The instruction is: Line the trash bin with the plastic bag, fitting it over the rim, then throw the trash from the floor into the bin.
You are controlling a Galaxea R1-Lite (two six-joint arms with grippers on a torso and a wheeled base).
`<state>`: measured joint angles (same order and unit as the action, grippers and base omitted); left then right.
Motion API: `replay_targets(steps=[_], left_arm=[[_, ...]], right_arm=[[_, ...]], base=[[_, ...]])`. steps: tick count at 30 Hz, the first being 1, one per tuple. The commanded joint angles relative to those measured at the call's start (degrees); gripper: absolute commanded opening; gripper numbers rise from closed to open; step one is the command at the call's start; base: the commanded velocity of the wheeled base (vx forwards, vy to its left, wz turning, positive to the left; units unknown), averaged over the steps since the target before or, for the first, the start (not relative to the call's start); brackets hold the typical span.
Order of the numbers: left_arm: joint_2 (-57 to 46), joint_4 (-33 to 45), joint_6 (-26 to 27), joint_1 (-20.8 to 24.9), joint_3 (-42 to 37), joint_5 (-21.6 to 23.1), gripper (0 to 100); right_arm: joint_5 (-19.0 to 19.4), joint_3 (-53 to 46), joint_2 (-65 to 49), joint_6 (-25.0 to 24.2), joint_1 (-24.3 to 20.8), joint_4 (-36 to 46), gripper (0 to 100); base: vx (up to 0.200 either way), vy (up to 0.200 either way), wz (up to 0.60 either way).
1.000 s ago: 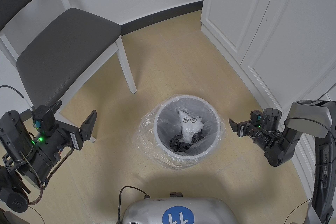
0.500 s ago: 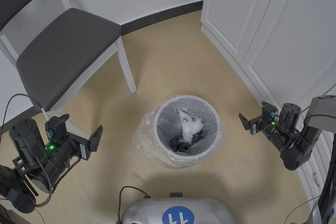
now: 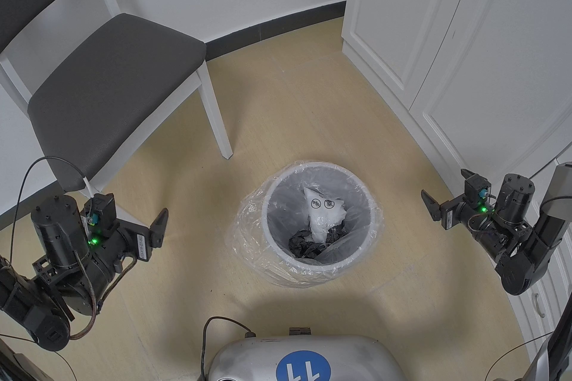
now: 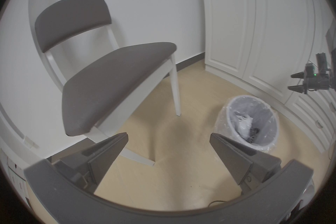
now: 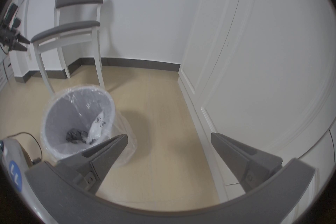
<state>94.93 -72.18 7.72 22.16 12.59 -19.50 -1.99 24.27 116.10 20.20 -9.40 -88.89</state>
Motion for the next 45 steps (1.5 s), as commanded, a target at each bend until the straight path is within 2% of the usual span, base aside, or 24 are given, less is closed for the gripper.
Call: replay_targets(steps=[1, 2, 3, 4, 7, 8, 11, 15, 19, 20, 21, 24, 25, 26, 27, 31, 36, 37, 42, 45], left_arm=[[-3.87, -0.07, -0.07, -3.53, 0.59, 0.17, 100], [-3.87, -0.07, -0.07, -3.53, 0.59, 0.17, 100], [-7.39, 0.02, -0.60, -3.71, 0.50, 0.26, 100], [-8.36, 0.02, -0.69, -3.79, 0.33, 0.26, 100], [-14.77, 0.02, -2.00, -3.71, -0.99, 0.17, 100], [-18.55, 0.29, -2.62, -3.53, -1.61, 0.08, 100], [-24.70, 1.16, -2.71, -3.44, -1.87, -0.01, 100], [-30.33, 3.19, -2.18, -3.71, -1.17, -0.89, 100], [-37.45, 11.98, -1.39, -3.79, 2.96, -3.79, 100], [-37.45, 11.98, -1.39, -3.79, 2.96, -3.79, 100], [-40.35, 16.37, -1.30, -3.79, 5.07, -4.49, 100], [-44.74, 23.93, -1.30, -3.79, 8.76, -5.19, 100], [-44.74, 23.93, -1.30, -3.79, 8.76, -5.19, 100], [-47.99, 29.47, -1.39, -3.79, 11.40, -6.07, 100], [-49.31, 31.58, -1.39, -4.14, 12.37, -6.25, 100], [-54.06, 37.11, -1.30, -8.19, 14.48, -5.90, 100], [-56.87, 38.43, -1.39, -9.51, 15.00, -6.07, 100], [-58.19, 38.43, -1.39, -10.65, 15.00, -6.07, 100], [-63.20, 38.69, -1.39, -12.76, 12.46, -5.90, 100], [-66.01, 39.05, -1.30, -12.93, 11.05, -5.72, 100]], right_arm=[[-0.47, -0.10, -4.57, -4.99, -2.47, -1.11, 100], [-0.47, -0.10, -4.57, -4.99, -2.47, -1.11, 100], [-0.91, 0.34, -7.91, -8.51, -3.43, -0.75, 100], [-1.09, 0.34, -8.88, -9.48, -3.70, -0.58, 100], [-3.64, 0.16, -13.45, -13.34, -4.49, -0.75, 100], [-5.84, -0.19, -16.00, -14.57, -4.84, -0.58, 100], [-9.44, -0.80, -21.36, -16.16, -4.93, -0.32, 100], [-10.41, -2.30, -28.56, -16.60, -4.22, 1.79, 100], [-10.58, -3.79, -38.76, -17.74, -3.78, 10.85, 100], [-10.58, -3.79, -38.76, -17.74, -3.78, 10.85, 100], [-10.93, -4.06, -42.01, -19.06, -3.78, 13.66, 100], [-12.95, -4.14, -45.53, -20.82, -3.61, 14.98, 100], [-12.95, -4.14, -45.53, -20.82, -3.61, 14.98, 100], [-14.89, -4.94, -47.64, -20.82, -2.11, 16.03, 100], [-15.24, -5.46, -48.87, -20.73, -1.15, 16.82, 100], [-15.06, -7.13, -56.34, -21.43, 0.43, 21.75, 100], [-14.98, -6.96, -63.37, -23.72, 0.43, 28.51, 100], [-14.89, -6.52, -66.09, -24.95, 0.43, 31.85, 100], [-14.98, -7.75, -70.84, -28.20, 0.43, 34.14, 100], [-15.06, -8.36, -73.83, -28.46, 0.43, 34.23, 100]], base=[[0.000, 0.000, 0.00], [0.000, 0.000, 0.00], [0.000, 0.000, 0.00], [0.000, 0.000, 0.00], [0.000, 0.000, 0.00], [0.000, 0.000, 0.00], [0.000, 0.000, 0.00], [0.000, 0.000, 0.00], [0.000, 0.000, 0.00], [0.000, 0.000, 0.00], [0.000, 0.000, 0.00], [0.000, 0.000, 0.00], [0.000, 0.000, 0.00], [0.000, 0.000, 0.00], [0.000, 0.000, 0.00], [0.000, 0.000, 0.00], [0.000, 0.000, 0.00], [0.000, 0.000, 0.00], [0.000, 0.000, 0.00], [0.000, 0.000, 0.00]])
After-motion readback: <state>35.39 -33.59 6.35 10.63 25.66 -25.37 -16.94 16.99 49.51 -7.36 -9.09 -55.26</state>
